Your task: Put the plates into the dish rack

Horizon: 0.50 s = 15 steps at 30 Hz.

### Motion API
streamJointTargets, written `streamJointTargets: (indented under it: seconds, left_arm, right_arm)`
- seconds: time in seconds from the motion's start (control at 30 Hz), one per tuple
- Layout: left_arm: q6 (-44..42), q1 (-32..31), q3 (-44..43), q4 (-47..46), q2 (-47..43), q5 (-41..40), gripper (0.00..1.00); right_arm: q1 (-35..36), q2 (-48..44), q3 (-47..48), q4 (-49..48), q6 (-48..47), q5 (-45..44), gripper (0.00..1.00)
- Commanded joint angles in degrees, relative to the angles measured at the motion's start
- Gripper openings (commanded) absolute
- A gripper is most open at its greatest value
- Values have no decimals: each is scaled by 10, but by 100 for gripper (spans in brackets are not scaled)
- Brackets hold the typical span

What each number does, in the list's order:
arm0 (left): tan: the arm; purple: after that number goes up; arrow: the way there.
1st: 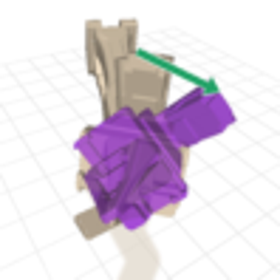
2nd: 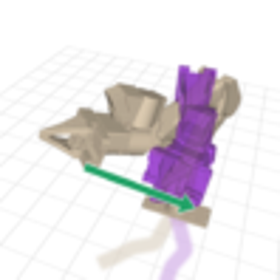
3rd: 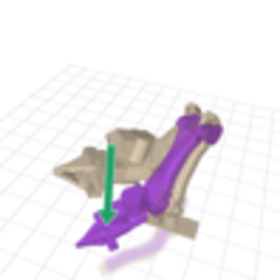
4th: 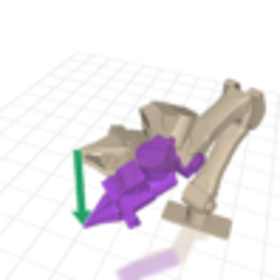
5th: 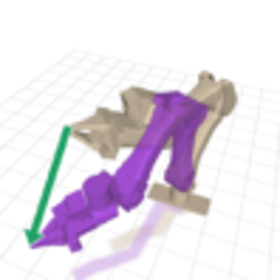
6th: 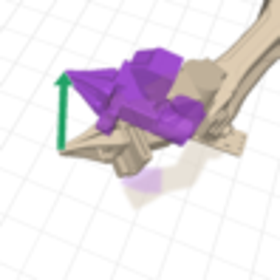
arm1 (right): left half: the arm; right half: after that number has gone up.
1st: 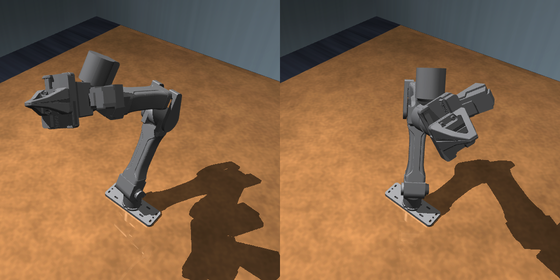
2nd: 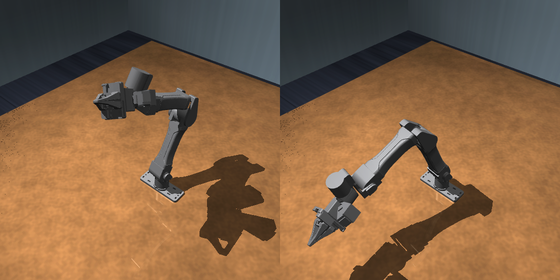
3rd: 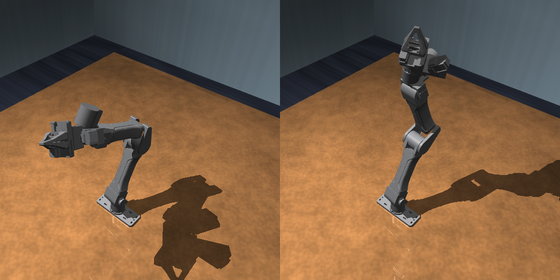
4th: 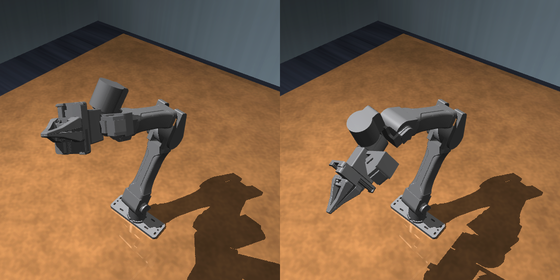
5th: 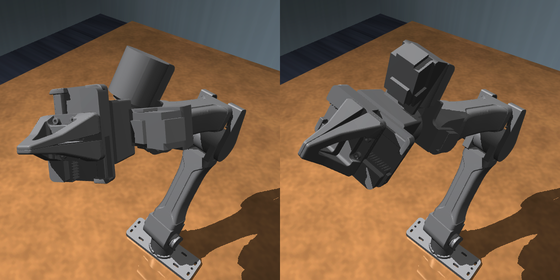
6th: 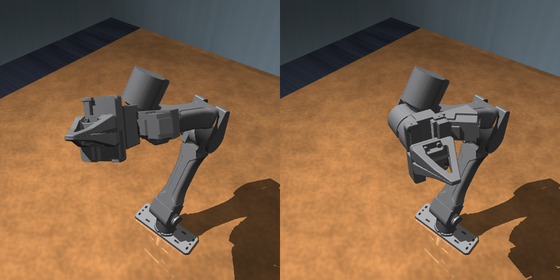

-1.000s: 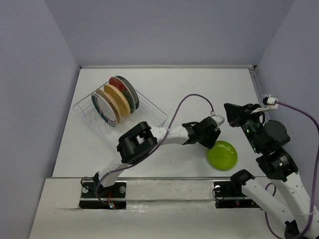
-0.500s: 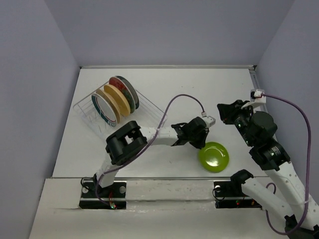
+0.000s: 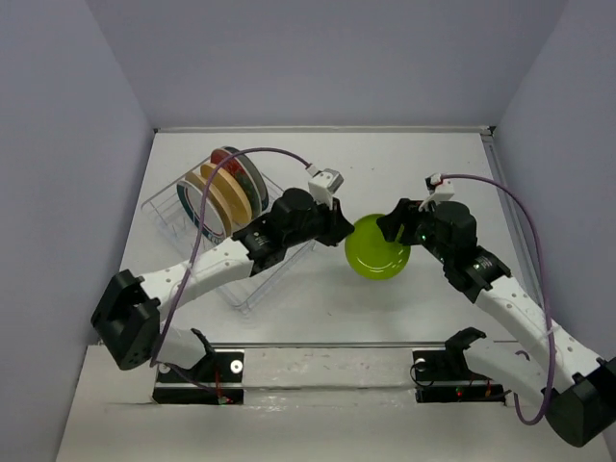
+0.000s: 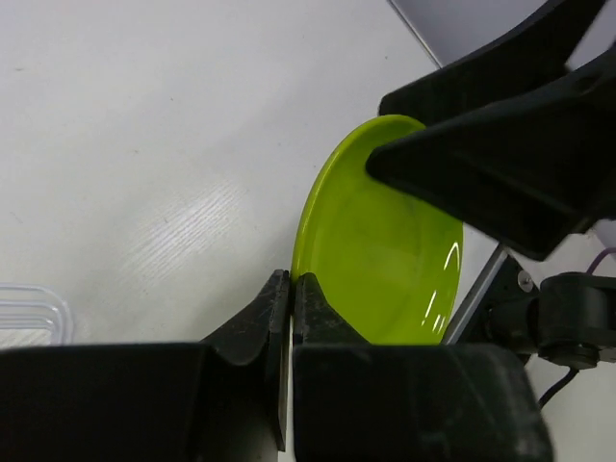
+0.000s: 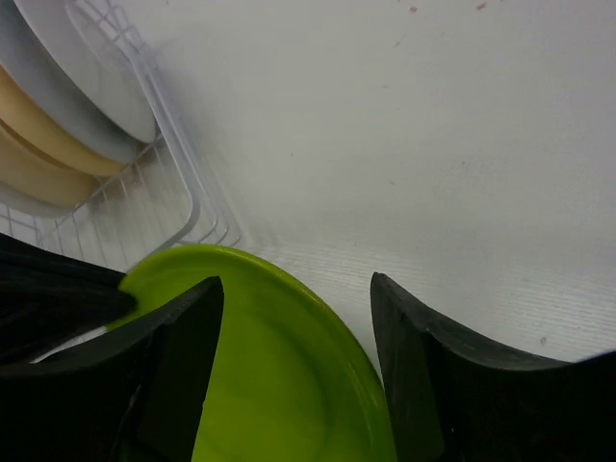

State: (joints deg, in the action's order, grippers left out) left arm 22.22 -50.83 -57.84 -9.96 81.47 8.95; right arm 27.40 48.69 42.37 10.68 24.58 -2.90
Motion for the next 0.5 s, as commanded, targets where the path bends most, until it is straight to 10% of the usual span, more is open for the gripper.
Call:
streamJointTargets:
  seconds: [0.0, 0.27, 0.37, 0.47]
  left_arm:
    - [10, 41, 18, -16, -80, 30, 6]
    - [-23, 75, 16, 40, -159, 20, 6]
    - [-30, 79, 11, 51, -177, 5, 6]
    - [-35, 84, 2, 63, -195, -9, 6]
  right_arm:
    - [-2, 33, -14, -99, -26, 111, 76]
    - [-7, 56, -13, -131, -32, 232, 87]
    - [-7, 90, -12, -157, -21, 361, 67]
    - [-7, 122, -13, -227, 21, 467, 16]
